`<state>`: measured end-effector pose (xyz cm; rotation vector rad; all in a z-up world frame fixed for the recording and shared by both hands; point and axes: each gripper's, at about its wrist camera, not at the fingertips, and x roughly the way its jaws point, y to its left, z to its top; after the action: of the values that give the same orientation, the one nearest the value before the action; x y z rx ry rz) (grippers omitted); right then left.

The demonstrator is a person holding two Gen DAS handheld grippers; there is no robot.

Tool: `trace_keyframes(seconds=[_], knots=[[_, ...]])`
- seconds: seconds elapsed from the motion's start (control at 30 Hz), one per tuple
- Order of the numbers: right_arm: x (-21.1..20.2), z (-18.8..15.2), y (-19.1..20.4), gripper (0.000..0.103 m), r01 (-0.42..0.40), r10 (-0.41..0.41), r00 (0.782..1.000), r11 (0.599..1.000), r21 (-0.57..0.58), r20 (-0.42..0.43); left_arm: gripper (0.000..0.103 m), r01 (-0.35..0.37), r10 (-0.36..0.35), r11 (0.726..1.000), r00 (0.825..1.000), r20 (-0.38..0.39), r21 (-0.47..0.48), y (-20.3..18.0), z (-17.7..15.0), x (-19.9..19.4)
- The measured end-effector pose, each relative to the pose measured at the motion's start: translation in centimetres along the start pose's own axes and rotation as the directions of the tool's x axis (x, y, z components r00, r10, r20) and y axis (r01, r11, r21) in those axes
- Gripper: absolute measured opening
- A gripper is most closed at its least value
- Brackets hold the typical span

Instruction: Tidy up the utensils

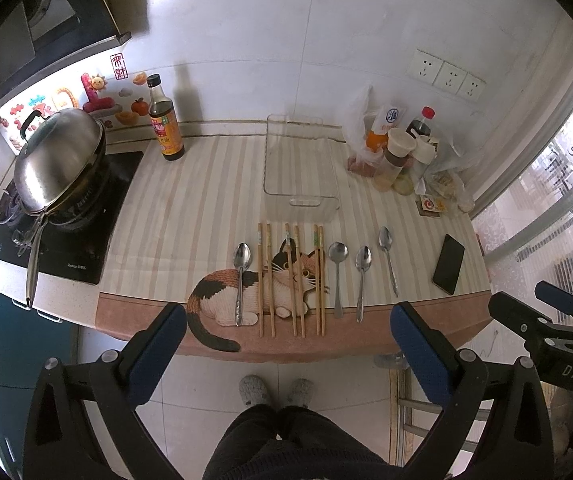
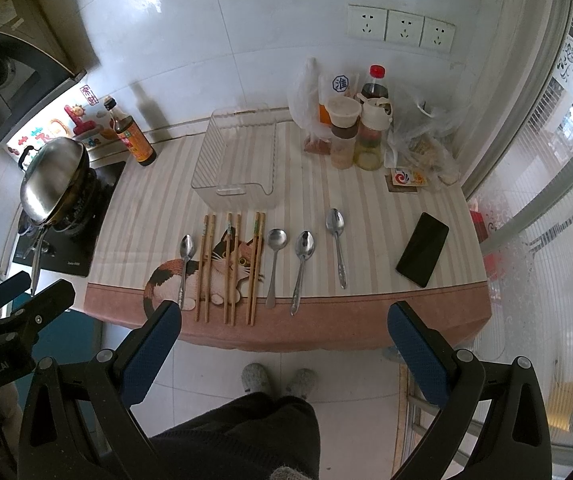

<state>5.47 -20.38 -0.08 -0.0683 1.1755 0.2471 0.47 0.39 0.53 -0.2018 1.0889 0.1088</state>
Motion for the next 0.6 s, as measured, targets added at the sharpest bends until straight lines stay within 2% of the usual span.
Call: trace_keyframes(seconds=[0.6], knots=[[-0.29,-0.34,-0.30,0.103,-0.001,0.001,1.000,1.000,0.001,0.003,0.103,-0.004,0.004,1.000,1.000,0.006,0.000,0.03,0.01,0.05]])
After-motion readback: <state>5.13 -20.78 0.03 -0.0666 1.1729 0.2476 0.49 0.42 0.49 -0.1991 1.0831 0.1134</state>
